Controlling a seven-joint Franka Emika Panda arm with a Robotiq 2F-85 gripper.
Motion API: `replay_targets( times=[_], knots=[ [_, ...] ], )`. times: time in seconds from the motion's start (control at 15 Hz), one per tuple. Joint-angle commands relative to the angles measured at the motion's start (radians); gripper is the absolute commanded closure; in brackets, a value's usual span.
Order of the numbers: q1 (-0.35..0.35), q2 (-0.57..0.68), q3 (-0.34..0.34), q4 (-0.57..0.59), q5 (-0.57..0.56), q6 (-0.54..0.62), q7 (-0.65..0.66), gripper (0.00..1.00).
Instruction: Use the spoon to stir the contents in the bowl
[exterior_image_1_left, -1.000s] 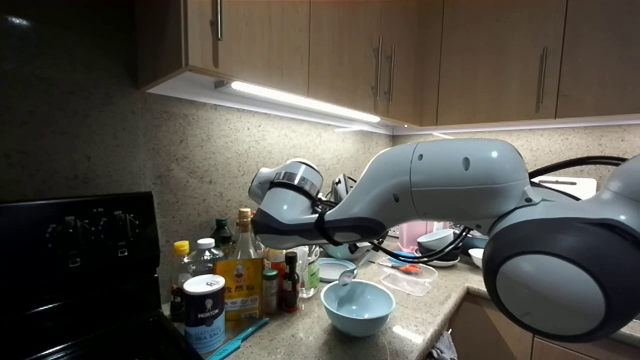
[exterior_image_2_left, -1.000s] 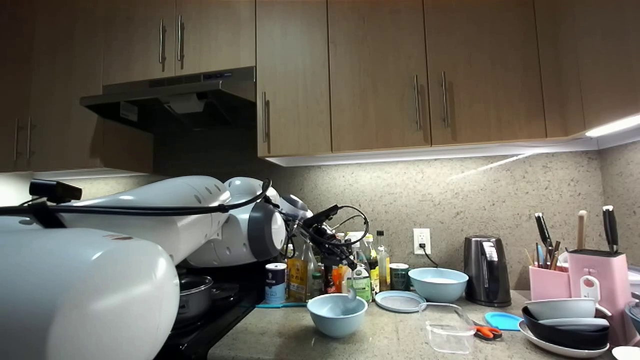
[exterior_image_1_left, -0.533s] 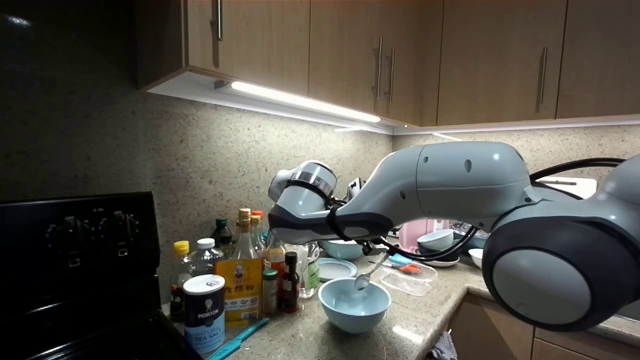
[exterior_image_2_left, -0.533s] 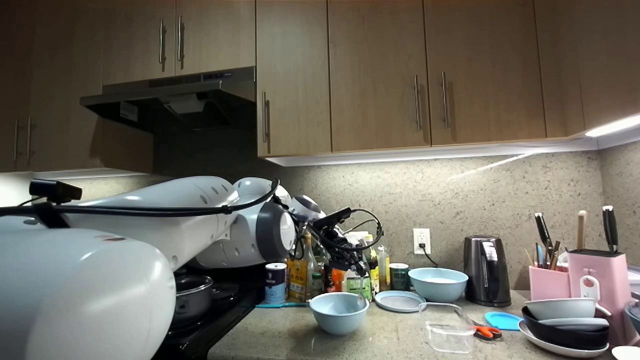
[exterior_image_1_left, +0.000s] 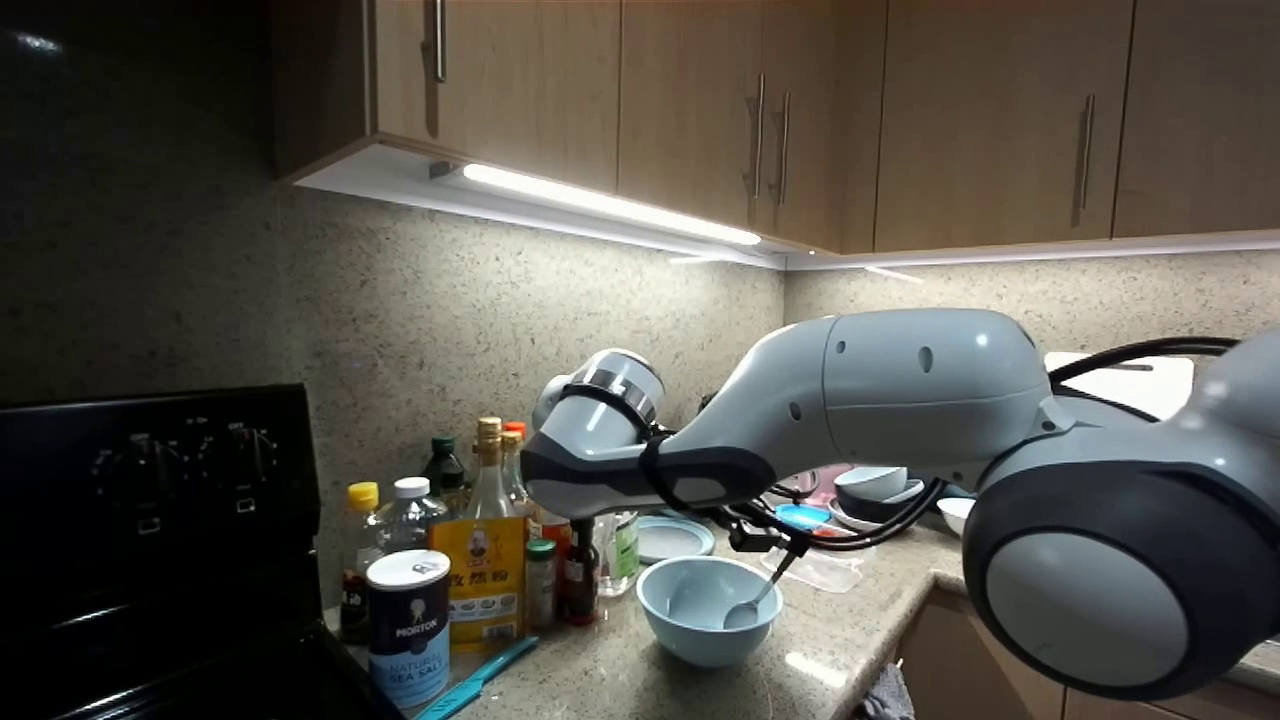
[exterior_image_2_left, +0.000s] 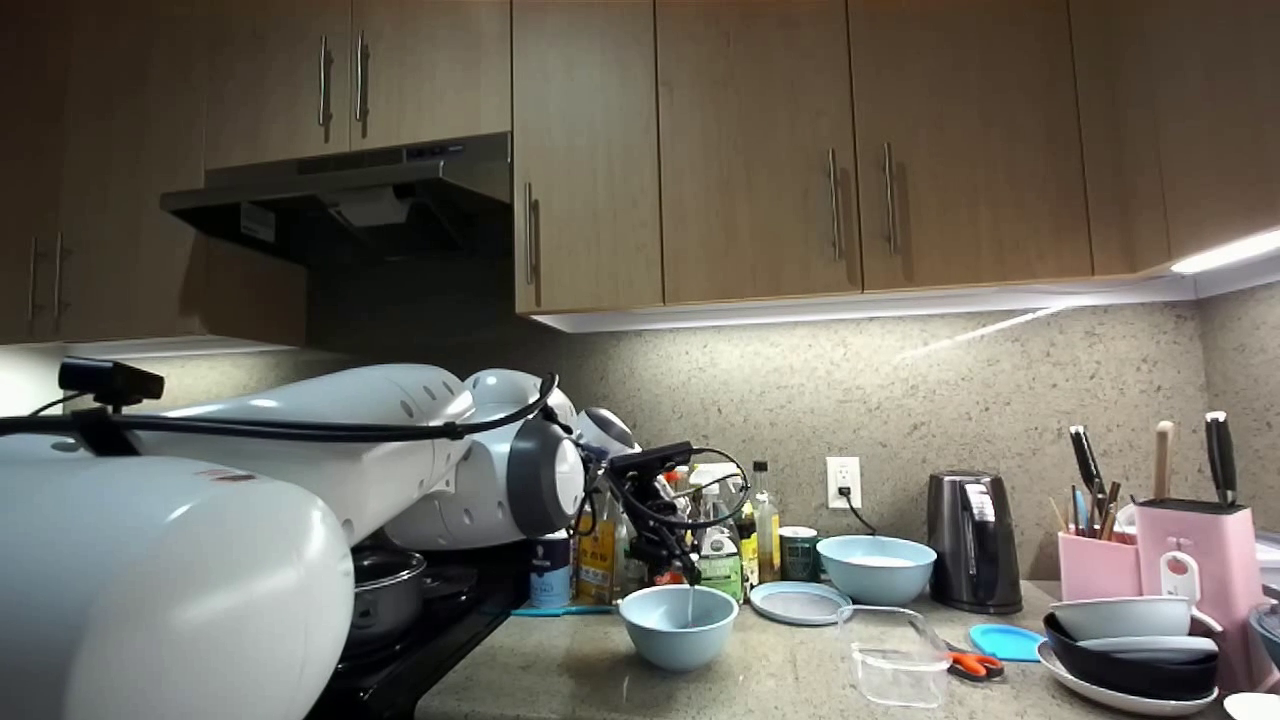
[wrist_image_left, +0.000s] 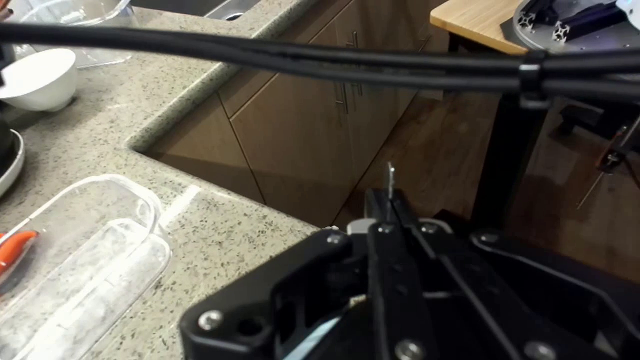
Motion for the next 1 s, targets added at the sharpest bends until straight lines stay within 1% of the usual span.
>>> replay_targets(
  times=[0.0,0.33,0.6,0.8,0.93],
  knots=[
    [0.028,0.012,-0.009,-0.013,0.018,-0.017,-0.074,0.99],
    [0.084,0.02,-0.029,-0.009,-0.01,-0.006,-0.164,0.99],
    [0.118,0.017,-0.045,0.004,-0.027,0.016,-0.196,0.99],
    [0.123,0.018,-0.06,0.016,-0.039,0.034,-0.185,0.99],
    [0.113,0.019,-0.076,0.027,-0.048,0.06,-0.171,0.99]
  ],
)
